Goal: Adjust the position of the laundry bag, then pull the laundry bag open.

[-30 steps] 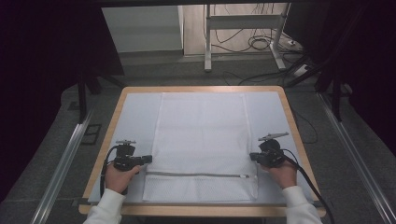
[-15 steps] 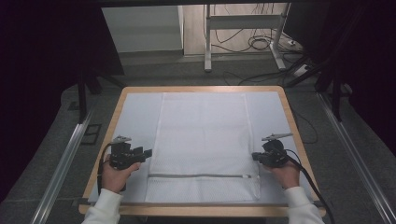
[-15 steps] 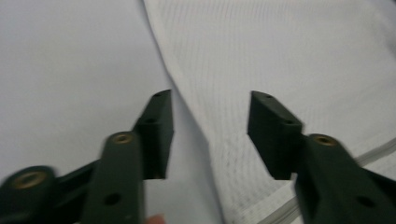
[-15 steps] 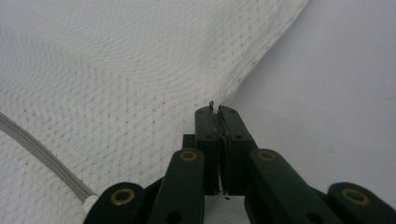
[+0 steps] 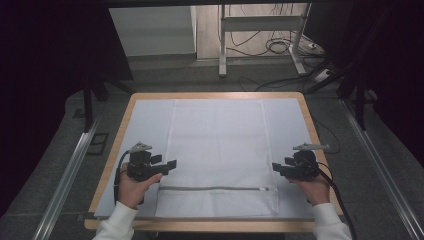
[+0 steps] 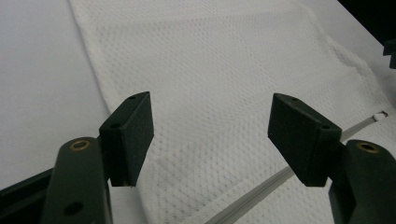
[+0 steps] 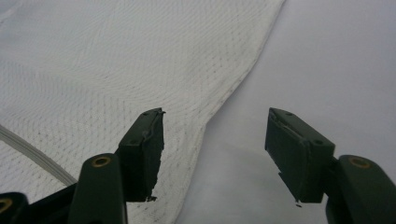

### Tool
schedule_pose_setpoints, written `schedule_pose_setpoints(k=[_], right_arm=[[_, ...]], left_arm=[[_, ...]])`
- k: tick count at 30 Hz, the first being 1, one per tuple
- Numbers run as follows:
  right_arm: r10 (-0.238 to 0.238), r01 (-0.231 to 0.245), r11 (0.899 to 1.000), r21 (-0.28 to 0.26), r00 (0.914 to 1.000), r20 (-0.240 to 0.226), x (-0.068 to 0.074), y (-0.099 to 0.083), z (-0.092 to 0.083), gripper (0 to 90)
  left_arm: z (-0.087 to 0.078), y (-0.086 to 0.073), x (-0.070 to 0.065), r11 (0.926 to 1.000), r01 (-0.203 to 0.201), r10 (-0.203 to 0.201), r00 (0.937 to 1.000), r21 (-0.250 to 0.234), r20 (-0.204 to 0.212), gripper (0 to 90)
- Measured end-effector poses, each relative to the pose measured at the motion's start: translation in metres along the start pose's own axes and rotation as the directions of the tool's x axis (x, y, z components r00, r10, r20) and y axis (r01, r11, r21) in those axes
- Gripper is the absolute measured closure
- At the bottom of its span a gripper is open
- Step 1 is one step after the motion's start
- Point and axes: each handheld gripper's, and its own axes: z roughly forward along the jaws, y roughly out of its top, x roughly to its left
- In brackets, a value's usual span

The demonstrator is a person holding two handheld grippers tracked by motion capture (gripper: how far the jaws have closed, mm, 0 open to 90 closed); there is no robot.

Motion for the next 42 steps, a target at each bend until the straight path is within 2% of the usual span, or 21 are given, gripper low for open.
schedule_pose_setpoints(k=[6, 8, 9, 10, 16, 17, 18, 23, 28, 33, 34, 35, 36, 37, 38, 39, 42], right_arm=[[0.004, -0.004, 1.0, -0.01, 1.0, 0.005, -0.002, -0.001, -0.002, 33.9], [0.004, -0.004, 1.0, -0.014, 1.0, 0.007, -0.002, -0.001, -0.002, 33.1], [0.005, -0.005, 1.0, -0.021, 0.9999, 0.01, -0.002, -0.001, -0.003, 32.8], [0.005, -0.005, 1.0, -0.021, 0.9999, 0.01, -0.002, -0.001, -0.003, 32.8], [0.003, -0.003, 1.0, -0.024, 0.9999, 0.016, -0.002, -0.003, -0.005, 31.2], [0.0, 0.001, 1.0, -0.027, 0.9998, 0.018, -0.002, -0.003, -0.006, 31.2], [0.0, 0.001, 1.0, -0.027, 0.9998, 0.018, -0.002, -0.003, -0.006, 31.2], [0.006, -0.004, 0.999, -0.044, 0.9997, 0.023, -0.005, -0.002, -0.009, 30.7], [0.003, -0.001, 0.999, -0.047, 0.9992, 0.04, -0.007, -0.002, -0.01, 30.2], [-0.002, 0.004, 0.999, -0.044, 0.9991, 0.043, -0.007, -0.002, -0.01, 30.0], [-0.003, 0.005, 0.999, -0.041, 0.9989, 0.048, -0.007, -0.002, -0.01, 29.8], [-0.003, 0.005, 0.999, -0.041, 0.9989, 0.048, -0.007, -0.002, -0.01, 29.8], [-0.002, 0.004, 0.999, -0.04, 0.9988, 0.05, -0.007, -0.003, -0.01, 29.7], [-0.001, 0.003, 0.999, -0.041, 0.9987, 0.05, -0.007, -0.003, -0.01, 29.7], [-0.001, 0.003, 0.999, -0.041, 0.9986, 0.052, -0.007, -0.003, -0.01, 29.7], [-0.001, 0.003, 0.999, -0.041, 0.9986, 0.052, -0.007, -0.003, -0.01, 29.7], [-0.003, 0.006, 0.999, -0.042, 0.9983, 0.058, -0.007, -0.003, -0.011, 29.4]], left_arm=[[0.002, 0.0, -0.007, 0.9999, -0.015, 0.015, 0.9998, 0.009, 0.01, 31.8], [0.004, 0.001, -0.012, 0.9998, -0.017, 0.017, 0.9994, 0.01, 0.031, 32.2], [0.006, 0.001, -0.018, 0.9998, -0.016, 0.015, 0.998, 0.015, 0.061, 32.9], [0.006, 0.001, -0.018, 0.9998, -0.016, 0.015, 0.998, 0.015, 0.061, 32.9], [0.018, 0.006, -0.044, 0.9972, -0.06, 0.055, 0.9942, 0.044, 0.092, 32.7], [0.023, 0.007, -0.052, 0.9963, -0.071, 0.066, 0.9924, 0.049, 0.104, 32.7], [0.023, 0.007, -0.052, 0.9963, -0.071, 0.066, 0.9924, 0.049, 0.104, 32.7], [0.032, 0.008, -0.069, 0.9939, -0.088, 0.078, 0.9882, 0.067, 0.132, 33.4], [0.044, 0.005, -0.083, 0.9891, -0.115, 0.099, 0.9825, 0.093, 0.158, 33.4], [0.053, 0.005, -0.091, 0.9874, -0.113, 0.092, 0.9792, 0.11, 0.181, 33.5], [0.056, 0.005, -0.096, 0.9865, -0.118, 0.094, 0.9762, 0.114, 0.196, 33.5], [0.056, 0.005, -0.096, 0.9865, -0.118, 0.094, 0.9762, 0.114, 0.196, 33.5], [0.058, 0.006, -0.102, 0.9853, -0.125, 0.098, 0.9728, 0.117, 0.21, 33.5], [0.058, 0.006, -0.102, 0.9853, -0.125, 0.098, 0.9728, 0.117, 0.21, 33.6], [0.062, 0.007, -0.108, 0.984, -0.13, 0.1, 0.9686, 0.122, 0.228, 33.7], [0.062, 0.007, -0.108, 0.984, -0.13, 0.1, 0.9686, 0.122, 0.228, 33.6], [0.069, 0.009, -0.119, 0.9803, -0.146, 0.11, 0.9631, 0.134, 0.246, 33.6]])
